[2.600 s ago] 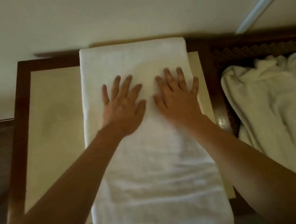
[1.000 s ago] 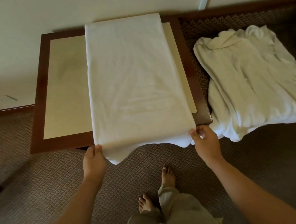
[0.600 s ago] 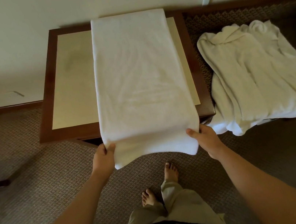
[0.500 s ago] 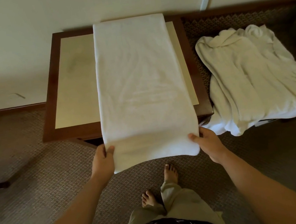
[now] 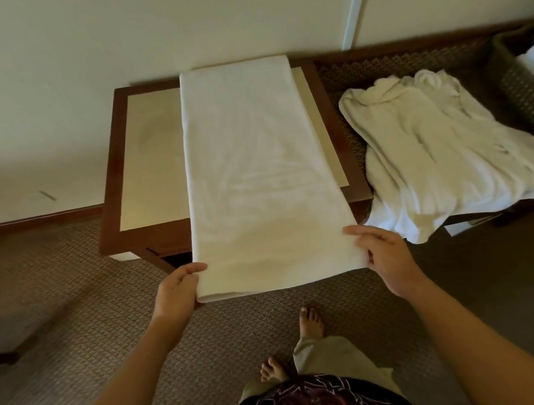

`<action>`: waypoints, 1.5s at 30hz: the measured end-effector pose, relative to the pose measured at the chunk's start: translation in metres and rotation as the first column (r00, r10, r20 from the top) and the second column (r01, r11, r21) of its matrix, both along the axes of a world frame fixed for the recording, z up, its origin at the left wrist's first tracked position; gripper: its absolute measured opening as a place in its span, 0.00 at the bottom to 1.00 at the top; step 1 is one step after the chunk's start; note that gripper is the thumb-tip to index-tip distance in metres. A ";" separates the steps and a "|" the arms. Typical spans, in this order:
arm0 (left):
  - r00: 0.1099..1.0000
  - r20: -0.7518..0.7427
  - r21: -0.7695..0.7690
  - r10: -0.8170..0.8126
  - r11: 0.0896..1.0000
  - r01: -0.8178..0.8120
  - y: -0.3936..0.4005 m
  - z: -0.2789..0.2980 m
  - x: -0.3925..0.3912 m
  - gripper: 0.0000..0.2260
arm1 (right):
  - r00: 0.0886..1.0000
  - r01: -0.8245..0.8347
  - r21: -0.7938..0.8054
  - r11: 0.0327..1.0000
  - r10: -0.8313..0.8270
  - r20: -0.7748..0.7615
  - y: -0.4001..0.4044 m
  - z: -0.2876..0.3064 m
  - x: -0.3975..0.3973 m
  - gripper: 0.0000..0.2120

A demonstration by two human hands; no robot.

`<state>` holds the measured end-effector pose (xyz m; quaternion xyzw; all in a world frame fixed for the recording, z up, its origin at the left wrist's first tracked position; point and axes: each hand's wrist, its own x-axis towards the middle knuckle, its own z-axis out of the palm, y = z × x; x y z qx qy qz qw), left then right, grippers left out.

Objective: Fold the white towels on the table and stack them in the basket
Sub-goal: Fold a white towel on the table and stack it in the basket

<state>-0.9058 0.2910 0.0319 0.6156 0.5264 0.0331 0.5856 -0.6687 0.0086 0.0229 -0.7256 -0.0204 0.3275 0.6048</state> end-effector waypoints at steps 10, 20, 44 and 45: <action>0.949 0.079 0.192 -0.305 0.939 0.286 0.023 0.036 -0.030 0.11 | 0.941 -0.256 -0.074 0.964 0.266 0.210 -0.014 0.023 -0.011 0.18; 0.977 0.098 0.424 -0.188 0.896 0.129 0.066 0.056 0.053 0.09 | 0.805 -0.176 -0.147 0.973 0.228 0.547 0.046 0.050 0.048 0.11; 0.972 -0.234 0.470 0.030 0.879 0.085 0.189 -0.013 0.247 0.21 | 0.928 0.036 -0.426 0.904 0.128 0.351 0.225 -0.014 0.222 0.29; 0.959 -0.282 0.459 -0.006 0.877 0.140 0.181 -0.013 0.237 0.22 | 0.937 0.005 -0.489 0.872 0.167 0.308 0.218 -0.011 0.215 0.30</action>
